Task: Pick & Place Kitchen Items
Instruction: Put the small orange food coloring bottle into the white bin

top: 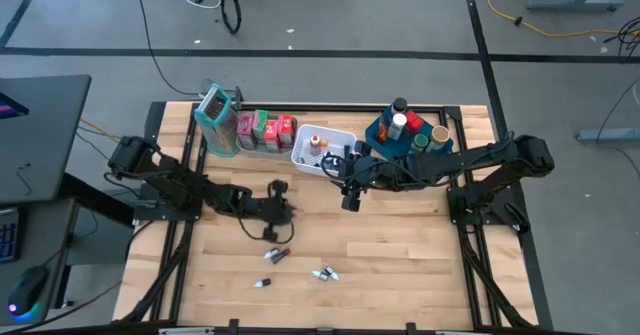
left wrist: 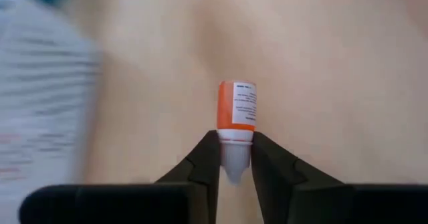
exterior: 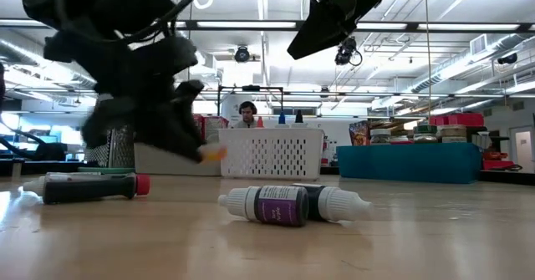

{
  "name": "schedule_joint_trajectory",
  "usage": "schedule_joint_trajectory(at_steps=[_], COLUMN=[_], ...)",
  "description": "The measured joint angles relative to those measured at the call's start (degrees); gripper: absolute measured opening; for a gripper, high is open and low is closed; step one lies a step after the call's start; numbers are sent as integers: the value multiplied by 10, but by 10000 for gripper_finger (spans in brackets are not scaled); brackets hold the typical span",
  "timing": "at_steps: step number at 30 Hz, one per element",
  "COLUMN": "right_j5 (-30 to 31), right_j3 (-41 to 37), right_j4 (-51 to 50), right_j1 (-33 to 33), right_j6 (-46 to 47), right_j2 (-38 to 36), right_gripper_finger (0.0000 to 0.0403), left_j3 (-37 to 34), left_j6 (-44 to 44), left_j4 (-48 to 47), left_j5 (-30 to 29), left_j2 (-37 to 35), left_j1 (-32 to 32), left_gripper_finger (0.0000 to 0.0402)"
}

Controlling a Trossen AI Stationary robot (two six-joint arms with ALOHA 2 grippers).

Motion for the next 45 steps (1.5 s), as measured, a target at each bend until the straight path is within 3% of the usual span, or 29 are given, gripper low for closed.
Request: schedule_joint_trajectory(at_steps=[6,9,17,31,45], right_j5=[0,0,0,0,0], right_j3=[0,0,0,0,0], right_j4=[0,0,0,0,0], right_j1=[0,0,0,0,0], right_j6=[4,5,7,7,6], right_j2=[0,0,0,0,0], right_gripper_finger=[207,207,207,207,207], left_j3=[0,0,3,6,6], left_j6=[33,61,51,8,-9], left_j4=[102,146,206,199,193], left_j5=[-145,-163,-21,100,111], left_j2=[0,0,0,0,0], left_j1=[59,102,210,284,309], left_gripper_finger=[74,71,87,90,118])
